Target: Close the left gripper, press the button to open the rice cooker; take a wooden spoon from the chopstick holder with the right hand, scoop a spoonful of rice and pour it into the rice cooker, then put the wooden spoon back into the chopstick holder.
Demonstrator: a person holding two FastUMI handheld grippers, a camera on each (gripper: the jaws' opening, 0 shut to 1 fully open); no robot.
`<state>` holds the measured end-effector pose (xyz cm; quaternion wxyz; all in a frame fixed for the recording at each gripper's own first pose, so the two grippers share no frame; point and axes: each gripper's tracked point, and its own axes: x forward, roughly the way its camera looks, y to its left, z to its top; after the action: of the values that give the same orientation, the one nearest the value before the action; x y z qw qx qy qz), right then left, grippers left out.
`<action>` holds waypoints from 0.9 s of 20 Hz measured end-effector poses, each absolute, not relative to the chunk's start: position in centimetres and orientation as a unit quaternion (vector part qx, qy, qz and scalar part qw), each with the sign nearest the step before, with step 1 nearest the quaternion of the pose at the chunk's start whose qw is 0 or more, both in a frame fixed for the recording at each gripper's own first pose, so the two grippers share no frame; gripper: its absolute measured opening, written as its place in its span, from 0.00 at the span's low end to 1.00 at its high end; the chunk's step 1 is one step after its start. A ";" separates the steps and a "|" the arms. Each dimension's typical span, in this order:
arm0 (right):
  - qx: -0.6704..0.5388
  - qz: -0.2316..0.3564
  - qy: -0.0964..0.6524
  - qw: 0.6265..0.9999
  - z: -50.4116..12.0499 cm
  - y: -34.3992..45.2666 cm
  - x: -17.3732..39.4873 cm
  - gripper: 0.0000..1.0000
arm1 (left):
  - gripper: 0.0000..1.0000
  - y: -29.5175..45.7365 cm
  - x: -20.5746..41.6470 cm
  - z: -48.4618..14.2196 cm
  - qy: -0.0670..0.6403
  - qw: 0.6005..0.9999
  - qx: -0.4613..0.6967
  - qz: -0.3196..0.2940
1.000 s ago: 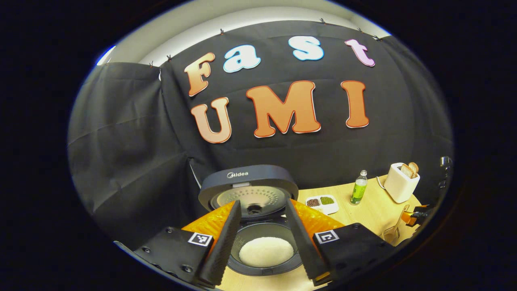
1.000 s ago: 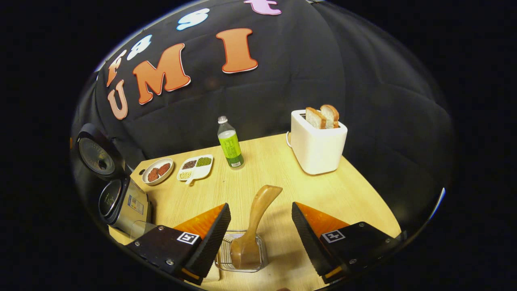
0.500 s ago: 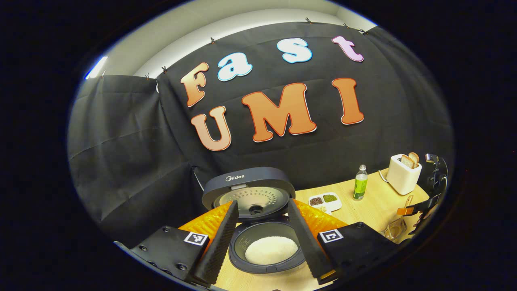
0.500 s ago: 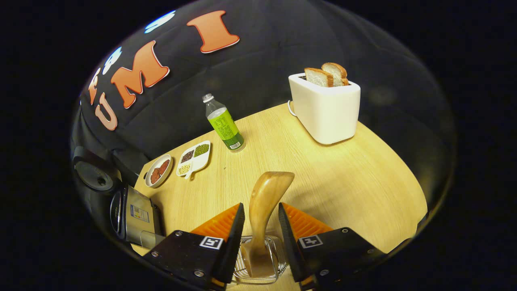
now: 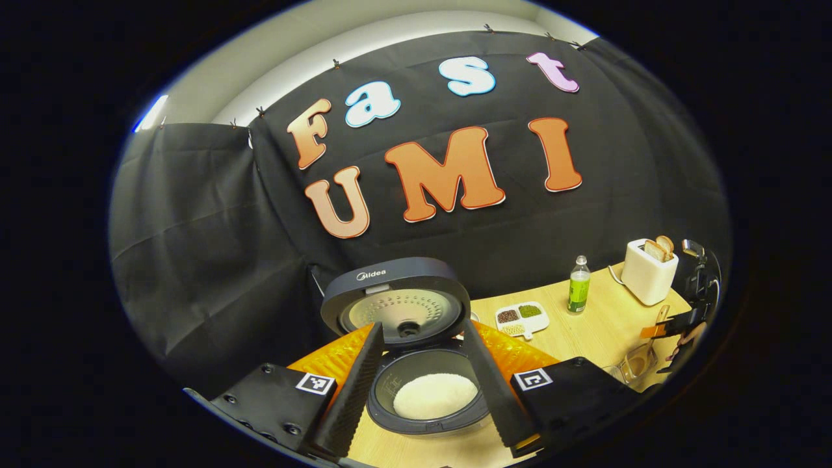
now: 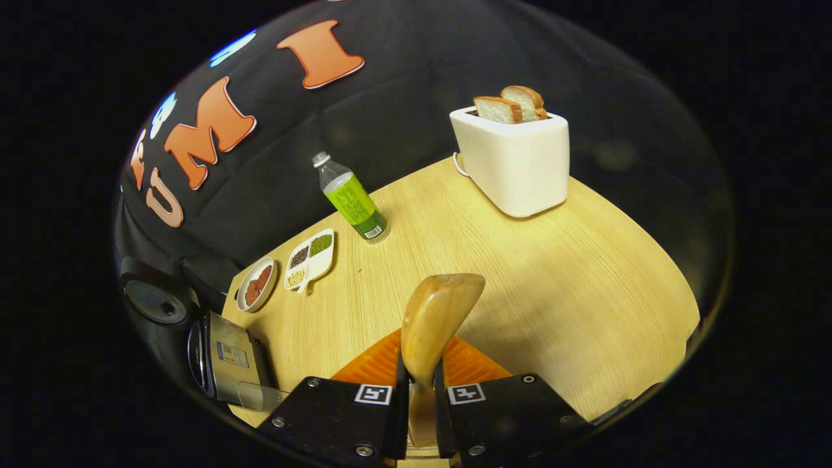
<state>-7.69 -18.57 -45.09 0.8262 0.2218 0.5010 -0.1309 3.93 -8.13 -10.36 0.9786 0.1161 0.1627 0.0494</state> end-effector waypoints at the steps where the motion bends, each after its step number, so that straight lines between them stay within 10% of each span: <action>1: 0.224 -0.133 0.494 0.830 -44.8 -18.6 -7.8 0.17 | 0.78 -8.2 3.9 -10.6 0.163 0.979 0.115 0.047; 4: 0.220 -0.145 0.468 0.843 -43.9 -18.8 -8.6 0.17 | 0.77 -8.5 4.2 -10.9 0.164 0.979 0.116 0.039; 6: 0.208 -0.151 0.450 0.855 -43.1 -18.8 -9.2 0.17 | 0.94 -8.4 4.2 -11.1 0.167 0.978 0.118 0.037; 11: 0.180 -0.148 0.421 0.877 -41.8 -17.5 -10.2 0.13 | 0.79 -8.3 4.3 -11.5 0.168 0.979 0.111 0.029; 16: 0.165 -0.155 0.408 0.885 -39.7 -17.6 -9.1 0.09 | 0.94 -7.5 4.1 -11.2 0.159 0.981 0.108 0.025; 18: 0.152 -0.158 0.386 0.896 -37.4 -18.0 -8.4 0.09 | 0.85 -7.0 4.2 -10.9 0.153 0.982 0.106 0.025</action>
<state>-8.37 -18.00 -37.41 0.8960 0.1520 0.3862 -0.1577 4.15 -6.99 -10.89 0.9822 0.1059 0.1534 0.0251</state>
